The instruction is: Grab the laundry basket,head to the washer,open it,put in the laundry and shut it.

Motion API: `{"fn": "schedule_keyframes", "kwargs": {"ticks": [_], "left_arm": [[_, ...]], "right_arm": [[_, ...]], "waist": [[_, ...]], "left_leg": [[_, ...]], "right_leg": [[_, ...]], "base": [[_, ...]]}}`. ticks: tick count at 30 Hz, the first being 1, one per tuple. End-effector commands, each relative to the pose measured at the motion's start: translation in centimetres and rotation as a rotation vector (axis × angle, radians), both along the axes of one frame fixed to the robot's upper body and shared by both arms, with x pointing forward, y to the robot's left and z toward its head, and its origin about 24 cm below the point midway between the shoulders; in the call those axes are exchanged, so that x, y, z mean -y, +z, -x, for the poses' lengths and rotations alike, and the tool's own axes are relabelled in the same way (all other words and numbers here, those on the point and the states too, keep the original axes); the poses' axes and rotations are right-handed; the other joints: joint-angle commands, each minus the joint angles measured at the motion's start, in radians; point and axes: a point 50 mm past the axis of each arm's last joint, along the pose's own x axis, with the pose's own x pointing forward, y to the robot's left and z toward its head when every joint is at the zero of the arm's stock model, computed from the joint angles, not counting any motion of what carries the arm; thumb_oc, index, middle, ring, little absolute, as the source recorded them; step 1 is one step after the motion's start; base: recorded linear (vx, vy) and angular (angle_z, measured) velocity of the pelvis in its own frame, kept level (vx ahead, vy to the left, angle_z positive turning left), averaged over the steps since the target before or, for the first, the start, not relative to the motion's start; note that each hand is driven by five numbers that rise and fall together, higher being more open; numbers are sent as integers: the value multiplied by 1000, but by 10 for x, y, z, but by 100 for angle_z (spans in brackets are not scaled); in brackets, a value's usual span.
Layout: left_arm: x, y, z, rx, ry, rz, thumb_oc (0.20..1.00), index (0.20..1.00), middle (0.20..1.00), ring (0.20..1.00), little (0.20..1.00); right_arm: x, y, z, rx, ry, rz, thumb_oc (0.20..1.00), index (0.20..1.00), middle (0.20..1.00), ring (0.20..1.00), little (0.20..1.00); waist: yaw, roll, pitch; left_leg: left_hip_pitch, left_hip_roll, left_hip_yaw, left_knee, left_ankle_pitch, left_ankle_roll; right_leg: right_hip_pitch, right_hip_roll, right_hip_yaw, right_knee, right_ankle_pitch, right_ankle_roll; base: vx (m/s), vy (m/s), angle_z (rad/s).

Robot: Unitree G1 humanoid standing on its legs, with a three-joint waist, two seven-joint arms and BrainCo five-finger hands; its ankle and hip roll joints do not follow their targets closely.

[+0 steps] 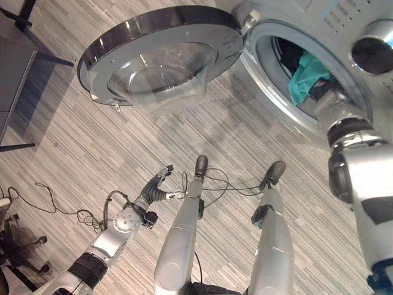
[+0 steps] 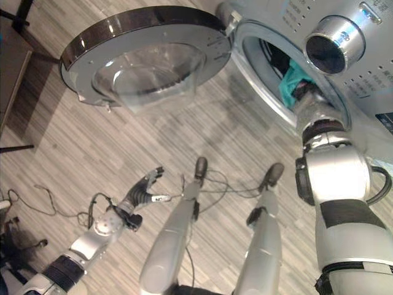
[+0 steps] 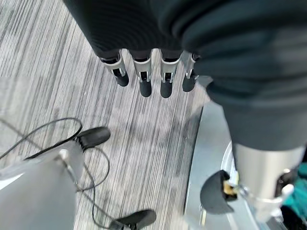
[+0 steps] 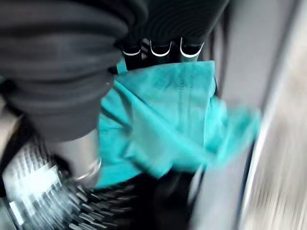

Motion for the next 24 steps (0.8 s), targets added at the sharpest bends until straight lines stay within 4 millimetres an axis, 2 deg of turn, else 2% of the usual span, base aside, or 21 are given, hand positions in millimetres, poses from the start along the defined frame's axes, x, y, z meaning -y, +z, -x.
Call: {"fn": "schedule_keyframes", "kwargs": {"ticks": [1, 2, 3, 4, 5, 6, 7, 9, 10, 12, 17, 18, 19, 20, 21, 22, 24], "left_arm": [[-7, -23, 21, -93, -22, -59, 1000, 1000, 1000, 1000, 1000], [-5, -26, 22, -108, -24, -49, 1000, 1000, 1000, 1000, 1000], [-6, -27, 23, -111, -23, -50, 1000, 1000, 1000, 1000, 1000], [-4, -29, 23, -120, -28, -42, 1000, 1000, 1000, 1000, 1000], [-5, -30, 24, -123, -27, -43, 1000, 1000, 1000, 1000, 1000], [-4, -31, 25, -127, -26, -36, 1000, 1000, 1000, 1000, 1000], [-4, -35, 27, -143, -24, -26, 1000, 1000, 1000, 1000, 1000], [-7, -38, 29, -153, -11, -31, 1000, 1000, 1000, 1000, 1000], [-12, -45, 33, -175, 16, -40, 1000, 1000, 1000, 1000, 1000], [-16, -48, 35, -186, 31, -51, 1000, 1000, 1000, 1000, 1000], [-30, -63, 45, -244, 78, -90, 1000, 1000, 1000, 1000, 1000], [-30, -63, 46, -245, 78, -91, 1000, 1000, 1000, 1000, 1000], [-35, -64, 48, -251, 94, -95, 1000, 1000, 1000, 1000, 1000], [-36, -65, 50, -250, 103, -93, 1000, 1000, 1000, 1000, 1000], [-36, -65, 50, -253, 103, -95, 1000, 1000, 1000, 1000, 1000], [-40, -66, 52, -257, 122, -98, 1000, 1000, 1000, 1000, 1000], [-41, -68, 56, -268, 134, -97, 1000, 1000, 1000, 1000, 1000]], "right_arm": [[73, 56, 39, 255, -204, 12, 1000, 1000, 1000, 1000, 1000], [62, 54, 32, 322, -157, -30, 1000, 1000, 1000, 1000, 1000], [61, 50, 31, 323, -156, -34, 1000, 1000, 1000, 1000, 1000], [43, 45, 22, 379, -83, -35, 1000, 1000, 1000, 1000, 1000], [43, 42, 22, 379, -83, -37, 1000, 1000, 1000, 1000, 1000], [34, 36, 18, 400, -52, -34, 1000, 1000, 1000, 1000, 1000], [1, 26, 8, 511, 79, -55, 1000, 1000, 1000, 1000, 1000], [-7, 19, 8, 542, 108, -66, 1000, 1000, 1000, 1000, 1000], [-21, 3, 10, 579, 167, -37, 1000, 1000, 1000, 1000, 1000], [-27, -15, 17, 593, 201, 4, 1000, 1000, 1000, 1000, 1000], [-27, -99, 40, 425, 224, 53, 1000, 1000, 1000, 1000, 1000], [-28, -99, 40, 424, 224, 53, 1000, 1000, 1000, 1000, 1000], [-27, -127, 50, 348, 227, 49, 1000, 1000, 1000, 1000, 1000], [-27, -141, 55, 313, 226, 42, 1000, 1000, 1000, 1000, 1000], [-27, -142, 56, 311, 226, 41, 1000, 1000, 1000, 1000, 1000], [-28, -166, 67, 249, 227, 22, 1000, 1000, 1000, 1000, 1000], [-34, -191, 78, 199, 234, -27, 1000, 1000, 1000, 1000, 1000]], "waist": [[-26, 22, -98], [-21, 27, -97], [-22, 25, -100], [-22, 25, -98], [-23, 24, -99], [-23, 19, -101], [-25, 11, -97], [-27, 5, -100], [-35, -5, -101], [-45, -12, -99], [-76, -36, -103], [-76, -36, -104], [-86, -43, -103], [-93, -45, -99], [-93, -46, -101], [-102, -48, -98], [-110, -52, -100]], "left_leg": [[-34, 0, 13, 3, -55, 2], [-30, -1, 13, -1, -52, 2], [-29, -1, 12, -2, -52, 2], [-24, -1, 12, -3, -53, 3], [-22, -1, 12, -3, -53, 3], [-19, -2, 12, -3, -54, 3], [-15, -3, 11, 0, -60, 7], [-12, -4, 11, 4, -63, 8], [-3, -5, 11, 9, -69, 11], [4, -6, 12, 10, -72, 15], [25, -11, 17, 20, -87, 28], [25, -11, 18, 20, -87, 28], [26, -12, 18, 25, -90, 32], [25, -13, 19, 26, -91, 34], [26, -13, 19, 26, -91, 34], [25, -16, 21, 30, -92, 36], [24, -18, 23, 34, -94, 37]], "right_leg": [[33, 80, 21, 85, -264, 19], [36, 79, 20, 82, -264, 20], [38, 79, 19, 82, -263, 20], [44, 80, 20, 80, -263, 20], [45, 80, 19, 80, -263, 20], [50, 80, 18, 79, -263, 20], [61, 80, 15, 74, -259, 22], [67, 80, 14, 72, -257, 22], [81, 78, 13, 65, -252, 24], [92, 78, 12, 58, -246, 26], [122, 72, 16, 43, -232, 30], [122, 71, 16, 43, -232, 30], [123, 67, 18, 45, -229, 31], [124, 66, 19, 45, -227, 32], [125, 65, 19, 44, -227, 32], [124, 62, 20, 45, -224, 33], [127, 59, 21, 42, -219, 36]], "base": [[17, -1, 8], [10, 0, 10], [20, 10, 8], [8, 10, 3], [0, 0, 0], [0, 0, 0], [0, 0, 0], [0, 0, 0], [6, 40, -1], [4, 47, -1], [10, 54, -2], [2, 57, -3], [-2, 51, -4], [-2, 52, -1], [-4, 61, -2], [-4, 60, -1], [-7, 66, -1]]}}
